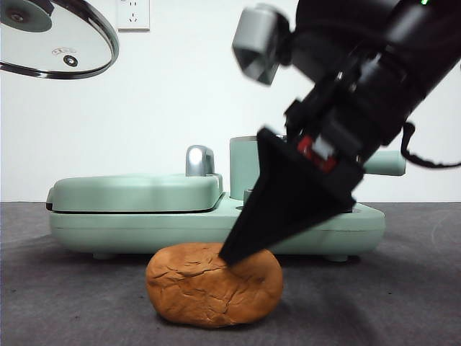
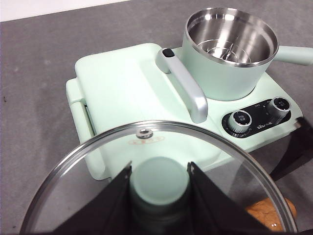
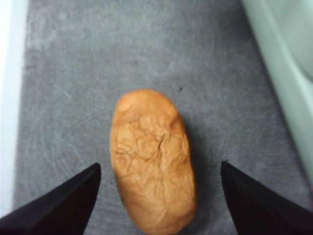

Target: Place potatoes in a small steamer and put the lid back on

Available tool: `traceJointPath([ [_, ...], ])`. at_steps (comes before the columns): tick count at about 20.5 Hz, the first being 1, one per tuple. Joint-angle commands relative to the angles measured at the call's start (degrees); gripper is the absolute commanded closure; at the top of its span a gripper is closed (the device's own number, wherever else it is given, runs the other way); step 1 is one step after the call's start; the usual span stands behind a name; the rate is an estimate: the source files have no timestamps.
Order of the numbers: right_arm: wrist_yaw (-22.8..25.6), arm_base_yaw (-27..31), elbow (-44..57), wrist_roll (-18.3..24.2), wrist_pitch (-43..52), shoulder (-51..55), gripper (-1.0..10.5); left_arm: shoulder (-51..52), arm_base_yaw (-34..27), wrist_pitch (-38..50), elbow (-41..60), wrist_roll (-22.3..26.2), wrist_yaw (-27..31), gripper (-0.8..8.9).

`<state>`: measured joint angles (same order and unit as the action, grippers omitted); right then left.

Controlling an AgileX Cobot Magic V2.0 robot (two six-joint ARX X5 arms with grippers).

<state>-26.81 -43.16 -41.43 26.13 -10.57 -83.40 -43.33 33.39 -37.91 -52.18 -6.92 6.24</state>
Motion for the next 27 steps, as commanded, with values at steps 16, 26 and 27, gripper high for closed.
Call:
traceJointPath([
  [16,5.9,-2.8,-2.9,-13.9,-7.8,7.8,6.7,-0.1,0.3,2.5,-1.1,0.3,1.5,8.04],
  [26,16.4,-0.7,-15.1,-26.2,-18.5,19.9,6.7,-0.1,0.3,3.2,-1.1,0.4,1.5,8.04],
  [27,17.2,-0.1,-16.4,-26.2,-19.3,19.4,6.7,-0.1,0.3,3.2,-1.0,0.4,1.5,8.04],
])
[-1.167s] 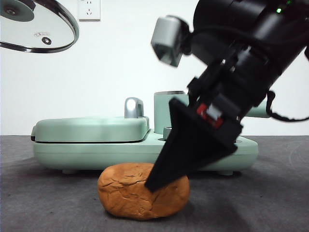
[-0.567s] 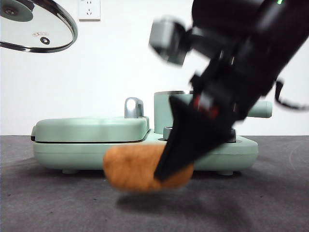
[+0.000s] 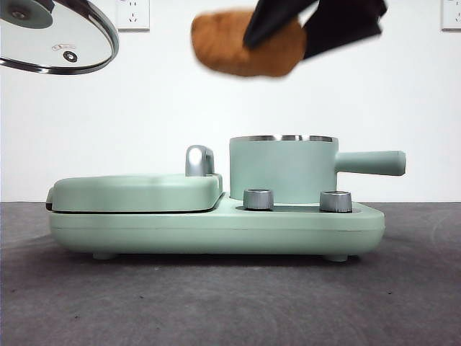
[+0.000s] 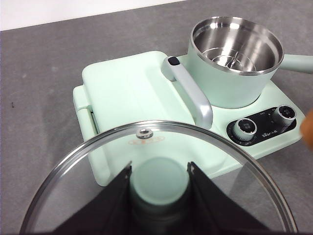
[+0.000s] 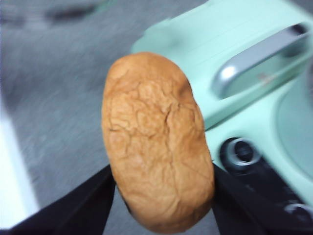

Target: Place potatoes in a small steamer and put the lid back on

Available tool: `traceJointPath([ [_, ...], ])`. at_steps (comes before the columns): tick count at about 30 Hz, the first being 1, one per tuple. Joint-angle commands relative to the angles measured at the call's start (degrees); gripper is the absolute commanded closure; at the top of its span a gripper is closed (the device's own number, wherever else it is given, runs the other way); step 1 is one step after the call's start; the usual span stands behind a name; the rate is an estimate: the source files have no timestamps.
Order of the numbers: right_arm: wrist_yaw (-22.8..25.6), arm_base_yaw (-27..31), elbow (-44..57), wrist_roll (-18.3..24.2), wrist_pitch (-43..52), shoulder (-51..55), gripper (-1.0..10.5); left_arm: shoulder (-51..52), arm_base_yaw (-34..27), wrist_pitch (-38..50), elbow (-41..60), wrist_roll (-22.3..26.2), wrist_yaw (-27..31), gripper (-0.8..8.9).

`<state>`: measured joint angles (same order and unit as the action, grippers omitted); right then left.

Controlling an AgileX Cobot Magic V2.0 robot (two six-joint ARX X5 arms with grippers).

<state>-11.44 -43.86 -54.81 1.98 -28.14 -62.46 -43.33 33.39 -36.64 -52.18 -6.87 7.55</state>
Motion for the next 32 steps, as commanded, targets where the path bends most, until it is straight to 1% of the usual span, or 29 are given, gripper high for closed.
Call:
traceJointPath([
  [1,2.6,1.2,-4.4,-2.0,-2.5,-2.1,6.7,-0.1,0.3,1.9,-1.0,0.3,0.2,8.04],
  [4,3.6,3.9,-8.6,-1.9,-3.4,-5.0,6.7,-0.1,0.3,1.9,-1.1,0.3,0.2,8.04],
  [11,3.6,11.1,-17.2,-1.4,-3.7,-14.8,6.7,-0.1,0.3,1.8,-1.0,0.3,0.2,8.04],
  [17,3.4,15.8,-23.8,-0.3,-3.7,-23.8,6.7,-0.1,0.3,1.8,-1.0,0.3,0.2,8.04],
  [22,3.3,18.4,-27.9,2.0,-3.6,-30.4,6.7,-0.1,0.3,1.8,-1.1,0.3,0.2,8.04],
  [27,3.3,20.1,-30.6,2.1,-3.6,-36.4,6.7,-0.1,0.3,1.6,-1.1,0.3,0.2,8.04],
  [32,3.4,20.8,-30.9,2.1,-3.1,-40.0,6.7,-0.1,0.3,1.5,-1.0,0.3,0.2,8.04],
])
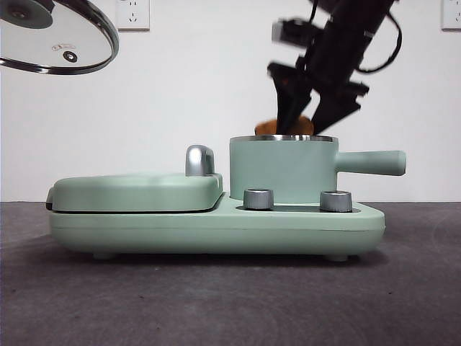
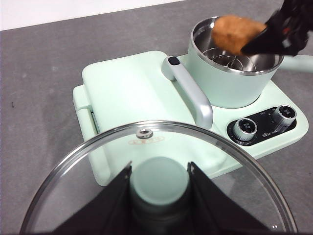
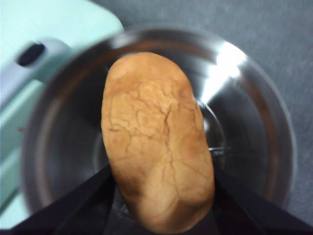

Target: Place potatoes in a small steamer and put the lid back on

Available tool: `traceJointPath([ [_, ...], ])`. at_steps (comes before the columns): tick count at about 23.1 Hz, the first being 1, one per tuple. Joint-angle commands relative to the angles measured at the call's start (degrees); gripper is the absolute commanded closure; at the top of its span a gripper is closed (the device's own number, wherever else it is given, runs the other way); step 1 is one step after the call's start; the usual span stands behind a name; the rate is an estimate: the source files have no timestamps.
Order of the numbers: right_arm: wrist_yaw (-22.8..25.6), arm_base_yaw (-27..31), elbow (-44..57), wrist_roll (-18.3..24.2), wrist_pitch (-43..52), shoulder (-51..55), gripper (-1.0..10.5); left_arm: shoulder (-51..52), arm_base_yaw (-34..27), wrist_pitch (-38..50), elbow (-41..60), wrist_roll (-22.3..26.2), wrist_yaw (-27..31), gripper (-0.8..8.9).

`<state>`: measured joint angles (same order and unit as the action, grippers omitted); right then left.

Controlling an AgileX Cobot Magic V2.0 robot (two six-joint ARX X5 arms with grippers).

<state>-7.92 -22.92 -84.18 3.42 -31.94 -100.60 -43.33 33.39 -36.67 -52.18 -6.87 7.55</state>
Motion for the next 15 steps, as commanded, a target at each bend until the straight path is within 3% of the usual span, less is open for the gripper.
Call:
traceJointPath([
  [1,-0.1,-0.1,-1.6,0.7,0.6,-2.4,6.7,-0.1,0.3,1.6,-1.1,0.3,0.2,8.04],
  [10,-0.2,-0.1,-1.6,1.3,1.9,-4.1,6.3,-0.1,0.3,1.6,-1.1,0.3,0.2,8.04],
  [15,-2.7,-0.2,-1.8,1.3,1.0,-3.5,6.1,-0.1,0.3,1.6,-1.1,0.3,0.2,8.04],
])
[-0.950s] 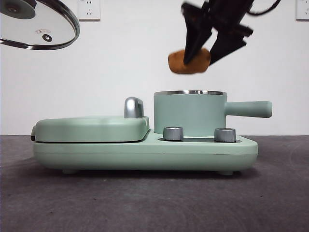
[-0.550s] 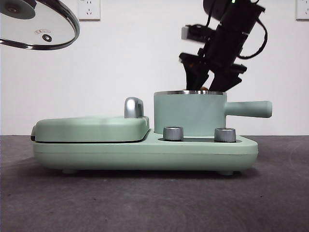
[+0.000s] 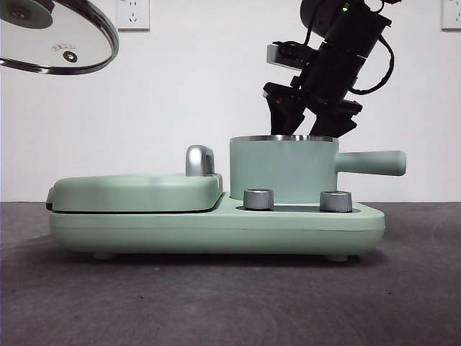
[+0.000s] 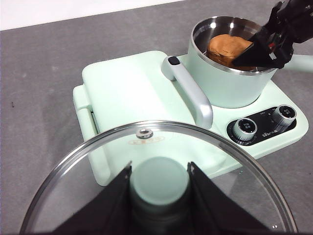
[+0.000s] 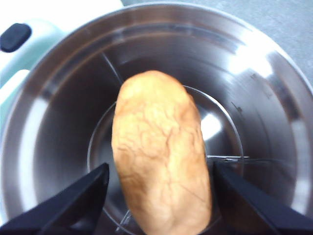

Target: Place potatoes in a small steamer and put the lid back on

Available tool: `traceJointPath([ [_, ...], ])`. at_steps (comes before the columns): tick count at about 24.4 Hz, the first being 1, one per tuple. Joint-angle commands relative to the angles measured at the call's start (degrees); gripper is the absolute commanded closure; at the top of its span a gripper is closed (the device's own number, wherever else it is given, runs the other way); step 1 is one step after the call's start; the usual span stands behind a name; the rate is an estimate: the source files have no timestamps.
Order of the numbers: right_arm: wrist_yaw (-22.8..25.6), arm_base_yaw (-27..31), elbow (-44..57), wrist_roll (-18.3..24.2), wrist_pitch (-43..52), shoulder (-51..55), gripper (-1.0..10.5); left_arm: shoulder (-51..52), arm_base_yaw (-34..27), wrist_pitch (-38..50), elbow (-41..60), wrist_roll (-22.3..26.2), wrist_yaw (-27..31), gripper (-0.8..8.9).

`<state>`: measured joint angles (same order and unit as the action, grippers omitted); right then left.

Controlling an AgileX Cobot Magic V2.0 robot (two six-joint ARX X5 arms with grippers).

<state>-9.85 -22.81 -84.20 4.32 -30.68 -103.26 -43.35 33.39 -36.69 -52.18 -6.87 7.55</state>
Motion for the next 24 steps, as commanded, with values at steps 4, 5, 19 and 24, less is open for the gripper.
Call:
traceJointPath([
  [4,-0.7,-0.3,-5.8,0.4,-6.9,1.4,6.1,-0.1,0.3,1.6,-1.0,0.3,0.2,8.04],
  [5,-0.7,-0.3,-7.8,0.4,-10.2,2.3,6.1,-0.1,0.3,1.6,-1.0,0.3,0.2,8.04],
  [19,0.4,-3.5,21.0,-5.9,-3.8,40.0,6.8,-0.2,0.3,1.6,-1.0,0.2,0.2,8.04],
  [24,7.0,-5.2,33.4,-7.0,-0.5,52.4,6.8,-0.9,0.3,1.7,-1.1,0.2,0.2,8.04],
])
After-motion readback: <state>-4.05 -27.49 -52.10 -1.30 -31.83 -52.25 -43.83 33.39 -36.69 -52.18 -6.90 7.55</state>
